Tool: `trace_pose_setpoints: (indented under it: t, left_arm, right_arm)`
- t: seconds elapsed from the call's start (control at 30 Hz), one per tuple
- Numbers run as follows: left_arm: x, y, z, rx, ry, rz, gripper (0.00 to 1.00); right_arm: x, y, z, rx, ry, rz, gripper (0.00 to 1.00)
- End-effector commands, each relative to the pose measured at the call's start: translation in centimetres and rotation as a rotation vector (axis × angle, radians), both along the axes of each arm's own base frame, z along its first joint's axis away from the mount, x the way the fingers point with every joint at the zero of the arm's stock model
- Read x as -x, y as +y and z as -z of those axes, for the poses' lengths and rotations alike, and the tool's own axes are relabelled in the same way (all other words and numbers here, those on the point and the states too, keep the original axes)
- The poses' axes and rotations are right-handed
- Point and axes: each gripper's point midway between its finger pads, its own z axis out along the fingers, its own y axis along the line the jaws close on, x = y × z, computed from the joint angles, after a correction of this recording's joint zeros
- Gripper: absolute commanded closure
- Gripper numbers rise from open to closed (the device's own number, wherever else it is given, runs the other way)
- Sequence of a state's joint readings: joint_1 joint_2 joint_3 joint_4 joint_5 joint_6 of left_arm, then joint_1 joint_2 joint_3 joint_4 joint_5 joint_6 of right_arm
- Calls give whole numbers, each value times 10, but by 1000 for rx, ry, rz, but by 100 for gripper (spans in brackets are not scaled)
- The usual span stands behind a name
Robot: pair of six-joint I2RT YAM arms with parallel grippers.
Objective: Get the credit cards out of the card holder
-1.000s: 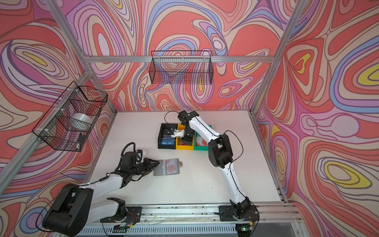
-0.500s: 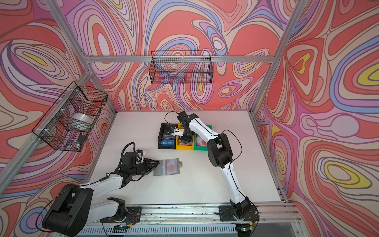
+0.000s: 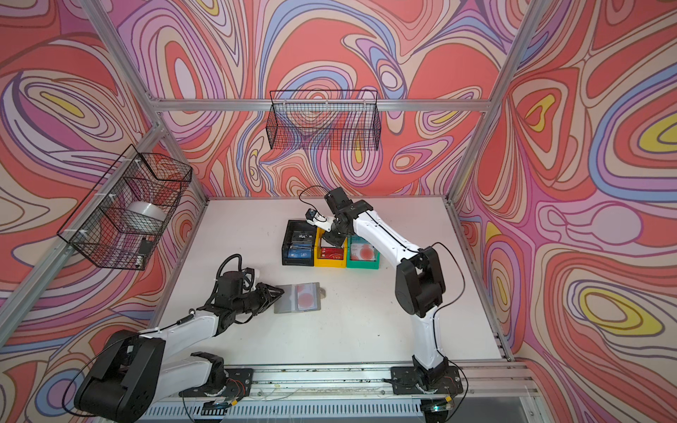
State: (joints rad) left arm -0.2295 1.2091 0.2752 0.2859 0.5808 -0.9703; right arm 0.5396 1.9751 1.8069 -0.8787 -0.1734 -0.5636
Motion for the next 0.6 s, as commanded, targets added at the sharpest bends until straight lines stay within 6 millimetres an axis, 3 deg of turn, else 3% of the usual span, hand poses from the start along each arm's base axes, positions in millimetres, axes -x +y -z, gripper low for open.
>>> trace_pose_setpoints:
  t: [0.0,0.13,0.2,0.3,0.57]
  left_arm:
    - [5,6,7,-65,25,2,74]
    - [10,11,13,-109,59,5,75]
    - [11,13,17,-124,76,5,75]
    - [13,13,21,-126,90,7,75]
    - [18,16,31,-143,126,3,80]
  right_arm:
    - [45,33,4,-218,191,43,70]
    - [99,71,28,-373,360,47,74]
    - [113,83,43,-416,415,78,76]
    - [118,88,65,-449,491,151,80]
    - [118,74,113,-338,540,254,81]
